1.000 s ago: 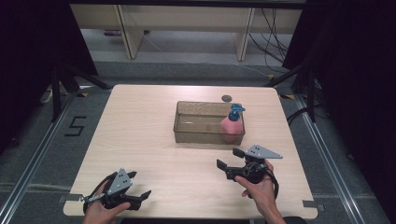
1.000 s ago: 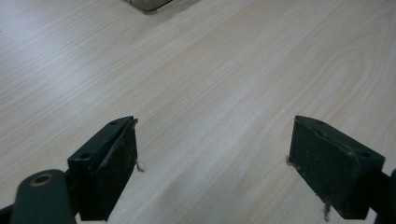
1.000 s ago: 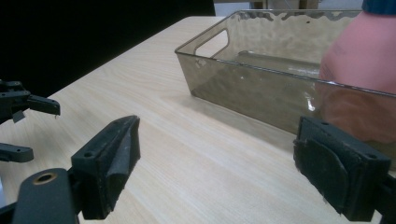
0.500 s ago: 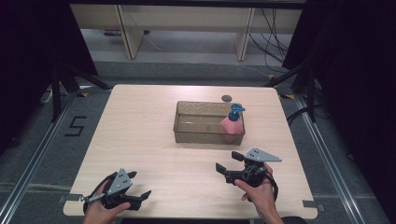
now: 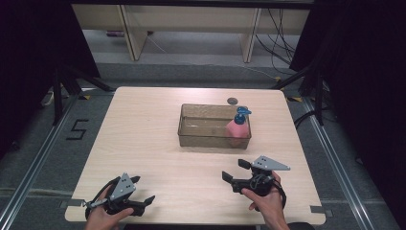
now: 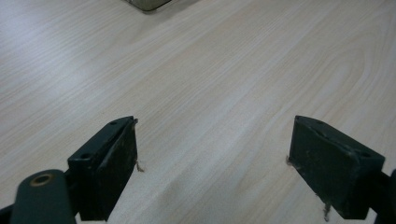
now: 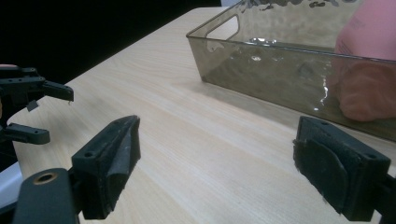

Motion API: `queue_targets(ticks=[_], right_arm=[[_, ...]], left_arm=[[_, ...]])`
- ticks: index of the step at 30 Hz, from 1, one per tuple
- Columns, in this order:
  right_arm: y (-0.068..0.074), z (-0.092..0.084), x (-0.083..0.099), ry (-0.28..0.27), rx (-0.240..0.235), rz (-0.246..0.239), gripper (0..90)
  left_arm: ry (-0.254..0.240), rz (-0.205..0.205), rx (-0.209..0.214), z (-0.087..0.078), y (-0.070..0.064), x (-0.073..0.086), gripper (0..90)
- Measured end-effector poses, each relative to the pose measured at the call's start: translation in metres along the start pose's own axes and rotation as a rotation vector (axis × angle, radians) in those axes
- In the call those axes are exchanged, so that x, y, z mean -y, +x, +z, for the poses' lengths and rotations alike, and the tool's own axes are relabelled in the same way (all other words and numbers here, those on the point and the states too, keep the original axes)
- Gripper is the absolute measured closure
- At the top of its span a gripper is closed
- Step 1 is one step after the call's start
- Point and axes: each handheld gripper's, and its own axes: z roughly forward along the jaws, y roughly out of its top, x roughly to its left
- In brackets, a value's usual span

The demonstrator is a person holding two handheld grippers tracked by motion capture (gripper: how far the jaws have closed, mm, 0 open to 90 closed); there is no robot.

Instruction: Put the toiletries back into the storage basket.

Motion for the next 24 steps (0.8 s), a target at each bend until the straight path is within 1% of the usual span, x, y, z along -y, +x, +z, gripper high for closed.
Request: queue_targets(ticks=[1,2,3,4,5,6,7,8,9,10,11,12,13,14,15,16,17,19,20,21,22,23,24], right_arm=[[0.001,0.000,0.001,0.006,-0.003,0.010,15.8],[0.001,0.000,0.001,0.005,0.011,0.003,15.8],[-0.001,-0.001,0.002,-0.010,0.020,-0.024,15.8],[0.002,-0.001,0.003,-0.004,0.013,0.011,15.8],[0.001,-0.001,0.003,0.008,0.017,-0.001,15.8],[0.001,-0.002,0.003,0.010,0.011,0.005,15.8],[0.001,-0.004,0.003,0.009,0.010,-0.004,15.8],[0.002,-0.003,0.004,0.007,0.007,0.000,15.8],[0.002,-0.004,0.004,0.020,0.016,0.006,15.8],[0.002,-0.006,0.004,0.018,0.008,-0.005,15.8],[0.002,-0.006,0.005,0.015,0.010,-0.006,15.8],[0.003,-0.006,0.006,0.012,0.003,0.006,15.8],[0.005,-0.007,0.007,0.019,-0.004,0.039,15.8],[0.005,-0.007,0.007,0.018,-0.004,0.042,15.8],[0.004,-0.007,0.008,0.009,0.002,0.019,15.8],[0.003,-0.007,0.008,0.019,0.011,0.012,15.8],[0.003,-0.008,0.009,0.027,0.010,0.017,15.8],[0.002,-0.008,0.010,0.023,0.007,0.008,15.8],[0.003,-0.009,0.011,0.010,0.010,0.015,15.8],[0.002,-0.008,0.012,0.012,0.020,-0.002,15.8],[0.005,-0.010,0.012,0.038,0.011,0.042,15.8],[0.004,-0.009,0.013,0.011,0.001,0.016,15.8],[0.004,-0.010,0.014,0.010,-0.002,0.014,15.7]], left_arm=[[0.000,0.000,-0.001,0.000,0.000,0.000,15.1],[0.005,0.000,-0.005,-0.001,0.000,0.000,15.1],[0.001,0.001,0.001,0.000,0.000,0.000,15.1],[0.015,0.017,-0.006,-0.001,0.001,0.000,15.1],[0.014,0.024,-0.003,-0.001,0.002,0.000,15.0],[0.012,0.027,-0.006,-0.001,0.002,0.000,15.1],[0.012,0.017,-0.005,-0.001,0.001,0.000,15.1],[-0.003,-0.001,-0.001,0.000,-0.001,0.000,15.1],[-0.003,-0.004,0.001,0.000,-0.001,0.000,15.1],[-0.001,0.000,0.000,0.000,0.000,0.000,15.1],[-0.002,0.001,0.000,0.000,0.000,0.000,15.1],[-0.002,-0.001,0.000,0.000,0.000,0.000,15.1],[-0.002,-0.001,0.000,0.000,0.000,0.000,15.0],[0.012,0.025,-0.004,-0.001,0.002,0.000,15.0],[0.002,0.012,-0.004,-0.001,0.001,0.000,15.1],[-0.003,0.000,0.001,0.000,0.000,0.000,15.0],[-0.003,-0.003,0.000,0.000,-0.001,0.000,15.1],[-0.001,0.006,-0.001,0.000,0.000,0.000,15.0],[-0.009,-0.008,0.003,0.000,-0.001,0.000,15.1],[0.004,0.010,-0.002,-0.001,0.000,0.000,15.1],[-0.003,0.001,0.000,0.000,0.000,0.000,15.0],[-0.002,0.001,0.000,0.000,0.000,0.000,15.1],[-0.004,-0.003,0.001,0.000,-0.001,0.000,15.0]])
